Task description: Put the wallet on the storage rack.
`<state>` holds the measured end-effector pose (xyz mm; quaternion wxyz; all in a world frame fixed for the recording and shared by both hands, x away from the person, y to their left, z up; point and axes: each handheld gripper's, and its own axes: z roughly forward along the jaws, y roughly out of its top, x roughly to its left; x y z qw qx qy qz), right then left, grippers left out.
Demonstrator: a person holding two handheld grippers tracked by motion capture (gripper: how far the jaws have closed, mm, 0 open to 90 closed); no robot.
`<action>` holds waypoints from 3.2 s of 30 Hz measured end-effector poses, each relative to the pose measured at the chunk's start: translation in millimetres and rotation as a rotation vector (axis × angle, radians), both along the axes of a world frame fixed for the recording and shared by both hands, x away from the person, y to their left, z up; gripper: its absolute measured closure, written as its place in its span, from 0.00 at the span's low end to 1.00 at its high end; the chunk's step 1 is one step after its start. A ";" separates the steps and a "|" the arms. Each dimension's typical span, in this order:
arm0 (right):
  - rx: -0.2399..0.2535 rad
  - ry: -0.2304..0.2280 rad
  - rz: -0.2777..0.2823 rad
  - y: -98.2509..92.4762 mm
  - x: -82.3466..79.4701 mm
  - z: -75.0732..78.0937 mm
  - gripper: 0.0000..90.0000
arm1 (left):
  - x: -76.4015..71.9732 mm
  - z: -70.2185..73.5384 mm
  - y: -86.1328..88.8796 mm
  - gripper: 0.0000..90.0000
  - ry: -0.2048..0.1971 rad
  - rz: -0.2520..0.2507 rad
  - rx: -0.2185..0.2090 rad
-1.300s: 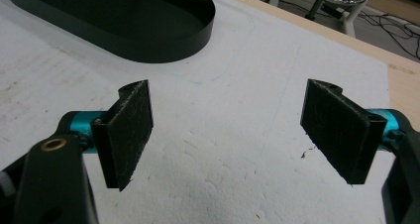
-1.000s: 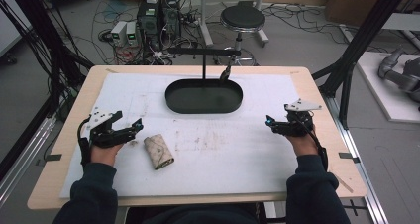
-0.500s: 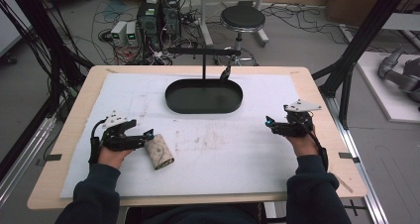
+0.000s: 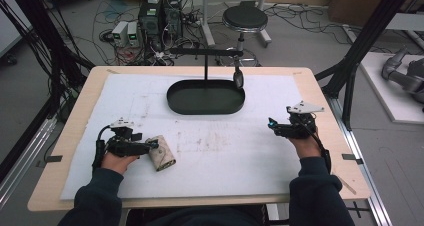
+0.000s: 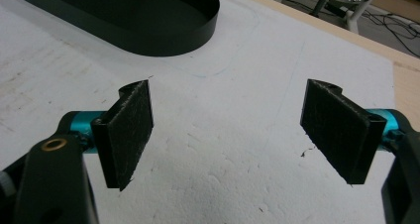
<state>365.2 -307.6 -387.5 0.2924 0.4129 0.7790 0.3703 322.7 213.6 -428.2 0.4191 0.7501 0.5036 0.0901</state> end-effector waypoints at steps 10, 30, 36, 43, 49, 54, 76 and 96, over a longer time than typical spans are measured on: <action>-0.017 0.003 0.005 2.8 0.6 -1.2 0.23 | 16.7 -9.7 -0.7 0.40 -0.010 -0.139 -0.056; -0.021 0.023 0.010 5.7 0.9 -2.9 0.24 | 1.3 -10.9 -46.0 0.17 0.001 -0.029 0.067; -0.007 0.026 0.009 5.0 0.9 -2.6 0.24 | 9.1 -8.7 -44.4 0.36 -0.012 -0.229 0.061; -0.009 0.029 0.014 6.3 0.8 -3.4 0.24 | 17.9 -5.4 -35.0 0.40 -0.090 -0.253 0.090; -0.010 0.031 0.012 5.7 0.8 -3.8 0.24 | 9.2 -3.8 -38.8 0.30 -0.135 -0.194 0.101; -0.010 0.034 0.015 6.4 0.9 -4.1 0.24 | 8.3 -15.3 -50.2 0.24 -0.094 -0.205 0.186; -0.011 0.036 0.017 5.3 0.7 -5.0 0.24 | 12.1 -14.7 -40.1 0.32 -0.092 -0.196 0.191; -0.004 0.034 0.016 4.1 0.0 -5.1 0.24 | 15.2 12.9 -34.7 0.42 -0.245 -0.189 0.122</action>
